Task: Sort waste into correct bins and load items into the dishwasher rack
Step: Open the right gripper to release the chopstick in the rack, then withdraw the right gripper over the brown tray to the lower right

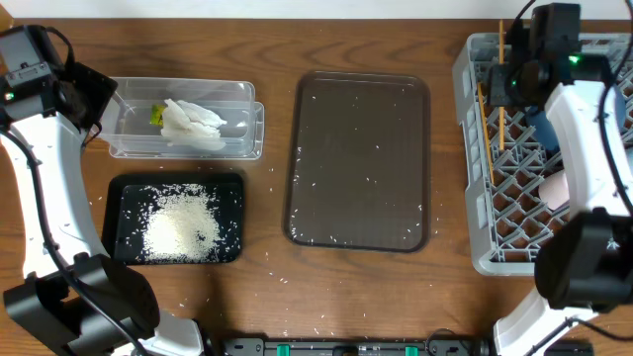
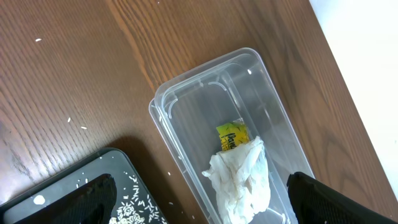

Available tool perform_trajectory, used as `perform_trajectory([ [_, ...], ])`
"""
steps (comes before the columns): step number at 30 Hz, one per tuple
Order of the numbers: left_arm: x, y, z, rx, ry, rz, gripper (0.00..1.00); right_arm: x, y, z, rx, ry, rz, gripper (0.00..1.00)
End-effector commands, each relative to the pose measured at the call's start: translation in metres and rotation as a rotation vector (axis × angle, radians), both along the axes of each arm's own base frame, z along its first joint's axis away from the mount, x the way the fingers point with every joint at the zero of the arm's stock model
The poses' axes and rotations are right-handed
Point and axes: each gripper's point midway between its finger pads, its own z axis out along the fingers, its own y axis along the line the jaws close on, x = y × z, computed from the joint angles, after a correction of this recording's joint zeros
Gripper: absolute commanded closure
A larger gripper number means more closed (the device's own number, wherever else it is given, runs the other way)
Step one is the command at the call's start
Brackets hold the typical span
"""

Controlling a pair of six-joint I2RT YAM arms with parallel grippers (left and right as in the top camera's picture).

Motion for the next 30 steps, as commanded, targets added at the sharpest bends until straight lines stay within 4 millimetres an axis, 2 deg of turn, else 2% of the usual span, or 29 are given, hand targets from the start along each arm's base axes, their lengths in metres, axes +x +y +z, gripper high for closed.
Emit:
perform_trajectory([
  [1,-0.001,0.001,0.005,0.001,-0.011,0.01,0.09,-0.001,-0.008,-0.029,-0.033,0.067,-0.001,0.92],
  [2,-0.001,0.001,0.005,0.001,-0.011,0.01,0.09,-0.001,-0.007,-0.036,-0.031,0.084,-0.001,0.8],
  [4,-0.001,0.001,0.005,0.001,-0.011,0.01,0.09,-0.002,-0.007,-0.045,-0.029,0.111,-0.001,0.47],
  [6,-0.001,0.001,0.005,0.001,-0.011,0.01,0.09,-0.004,-0.007,-0.049,-0.025,0.126,-0.01,0.35],
  [12,-0.001,0.001,0.005,0.001,-0.012,0.01,0.09,-0.014,-0.008,-0.041,0.009,0.138,-0.084,0.32],
  [17,-0.001,0.001,0.005,0.001,-0.012,0.01,0.09,-0.033,0.015,-0.008,0.134,0.127,-0.052,0.33],
  [19,-0.001,0.001,0.005,0.001,-0.012,0.01,0.09,-0.048,0.027,0.014,0.19,0.118,-0.028,0.33],
  [23,-0.001,0.001,0.005,0.001,-0.011,0.01,0.09,-0.076,0.036,0.049,0.241,0.099,-0.053,0.33],
  [26,-0.001,0.001,0.005,0.001,-0.011,0.01,0.09,-0.098,0.063,0.074,0.294,0.077,0.043,0.34],
  [30,-0.001,0.001,0.005,0.001,-0.012,0.01,0.09,-0.132,0.092,0.088,0.242,0.065,0.142,0.37],
])
